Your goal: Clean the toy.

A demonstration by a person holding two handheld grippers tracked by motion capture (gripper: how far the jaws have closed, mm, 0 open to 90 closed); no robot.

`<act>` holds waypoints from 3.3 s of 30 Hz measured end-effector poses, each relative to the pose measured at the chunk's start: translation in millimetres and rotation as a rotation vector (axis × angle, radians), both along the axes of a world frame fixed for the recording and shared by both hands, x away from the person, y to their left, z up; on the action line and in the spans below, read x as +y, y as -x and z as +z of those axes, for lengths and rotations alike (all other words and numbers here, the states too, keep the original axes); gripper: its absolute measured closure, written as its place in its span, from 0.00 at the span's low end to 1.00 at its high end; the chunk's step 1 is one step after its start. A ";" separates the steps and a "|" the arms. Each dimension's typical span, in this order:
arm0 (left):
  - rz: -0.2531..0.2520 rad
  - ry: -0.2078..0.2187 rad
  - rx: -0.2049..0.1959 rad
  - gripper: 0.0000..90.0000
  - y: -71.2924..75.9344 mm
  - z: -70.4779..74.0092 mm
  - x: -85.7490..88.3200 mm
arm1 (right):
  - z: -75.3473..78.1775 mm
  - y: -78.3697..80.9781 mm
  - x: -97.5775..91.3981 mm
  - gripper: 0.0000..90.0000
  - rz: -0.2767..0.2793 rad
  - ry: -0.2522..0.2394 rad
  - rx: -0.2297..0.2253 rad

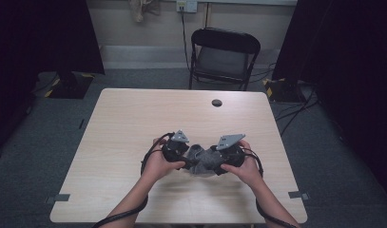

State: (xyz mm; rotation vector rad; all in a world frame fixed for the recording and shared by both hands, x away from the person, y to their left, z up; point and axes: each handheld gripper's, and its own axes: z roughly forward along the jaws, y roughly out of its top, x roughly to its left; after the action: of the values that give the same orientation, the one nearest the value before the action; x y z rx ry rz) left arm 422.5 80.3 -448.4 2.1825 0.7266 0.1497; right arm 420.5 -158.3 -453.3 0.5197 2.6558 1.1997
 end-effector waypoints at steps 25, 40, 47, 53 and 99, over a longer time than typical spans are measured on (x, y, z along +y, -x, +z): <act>0.197 -0.101 -0.036 0.19 -17.8 -35.5 47.0 | -40.1 -3.8 -3.1 0.72 -0.286 0.006 0.067; 0.269 -0.112 -0.037 0.19 -24.5 -48.1 31.2 | -41.8 -1.4 -3.1 0.72 -0.280 0.005 0.040; 0.276 -0.131 -0.048 0.28 -26.0 -46.2 24.9 | -42.4 -0.6 -3.6 0.72 -0.281 0.000 0.036; 0.249 -0.114 -0.039 0.28 -23.5 -46.0 28.7 | -41.9 -1.2 -3.2 0.72 -0.289 -0.001 0.046; 0.153 0.024 -0.057 0.28 -11.9 9.3 31.9 | -17.5 -7.7 -10.9 0.80 -0.354 -0.027 0.105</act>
State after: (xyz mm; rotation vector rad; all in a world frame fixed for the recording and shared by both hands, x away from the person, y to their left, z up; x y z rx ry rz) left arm 434.4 112.2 -439.1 2.0909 0.8592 0.2792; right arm 428.2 -169.3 -470.8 1.0330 2.4869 1.1271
